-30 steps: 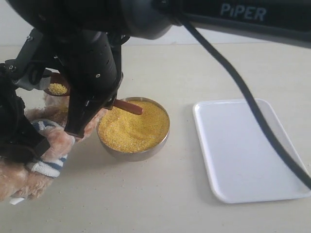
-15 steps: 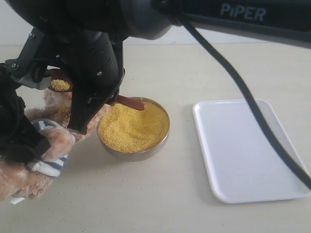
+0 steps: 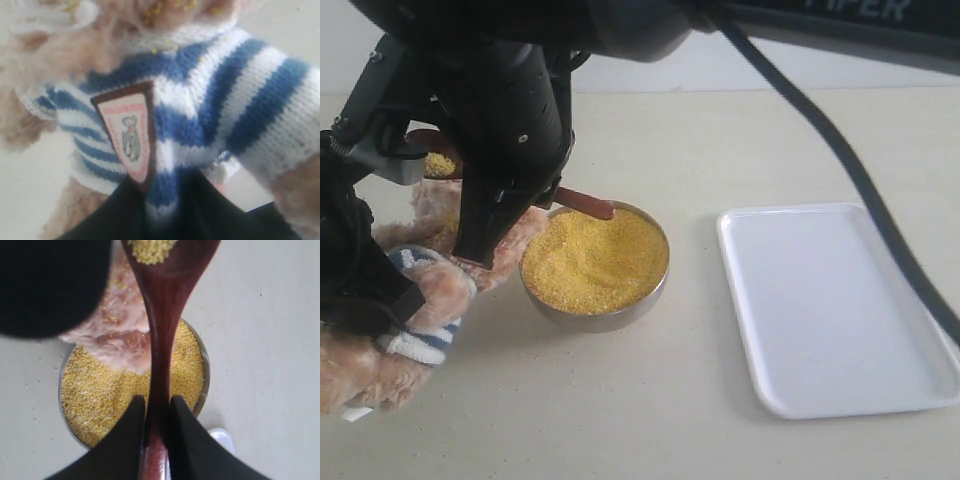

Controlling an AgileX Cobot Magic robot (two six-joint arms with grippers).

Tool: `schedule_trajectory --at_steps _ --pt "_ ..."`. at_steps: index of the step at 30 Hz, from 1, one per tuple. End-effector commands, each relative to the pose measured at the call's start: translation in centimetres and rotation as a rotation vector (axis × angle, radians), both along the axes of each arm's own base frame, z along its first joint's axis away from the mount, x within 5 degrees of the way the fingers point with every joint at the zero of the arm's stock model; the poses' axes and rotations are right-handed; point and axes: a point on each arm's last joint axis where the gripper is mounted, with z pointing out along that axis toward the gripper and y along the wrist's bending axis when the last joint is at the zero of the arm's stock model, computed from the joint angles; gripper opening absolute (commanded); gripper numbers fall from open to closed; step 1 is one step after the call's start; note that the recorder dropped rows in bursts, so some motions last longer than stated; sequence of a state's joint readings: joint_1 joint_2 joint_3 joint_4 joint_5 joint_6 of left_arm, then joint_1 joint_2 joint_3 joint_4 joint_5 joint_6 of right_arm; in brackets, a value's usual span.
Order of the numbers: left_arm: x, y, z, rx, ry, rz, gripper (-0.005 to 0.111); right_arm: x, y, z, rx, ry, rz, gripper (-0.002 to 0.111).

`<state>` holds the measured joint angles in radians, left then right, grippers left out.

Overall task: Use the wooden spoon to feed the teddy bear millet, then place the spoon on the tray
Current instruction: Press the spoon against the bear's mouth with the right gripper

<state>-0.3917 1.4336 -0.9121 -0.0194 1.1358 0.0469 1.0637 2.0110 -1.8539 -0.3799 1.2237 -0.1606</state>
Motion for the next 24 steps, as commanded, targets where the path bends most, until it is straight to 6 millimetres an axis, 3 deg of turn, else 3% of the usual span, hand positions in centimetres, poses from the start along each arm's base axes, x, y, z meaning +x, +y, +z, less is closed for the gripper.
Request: schedule_trajectory --at_steps 1,24 --pt "-0.02 -0.1 0.18 -0.015 -0.014 -0.003 0.004 -1.09 0.58 0.86 0.008 -0.027 0.045 0.0" --pt "-0.02 -0.11 0.18 -0.015 -0.014 -0.001 0.004 -1.3 0.77 1.11 -0.032 -0.101 0.068 0.0"
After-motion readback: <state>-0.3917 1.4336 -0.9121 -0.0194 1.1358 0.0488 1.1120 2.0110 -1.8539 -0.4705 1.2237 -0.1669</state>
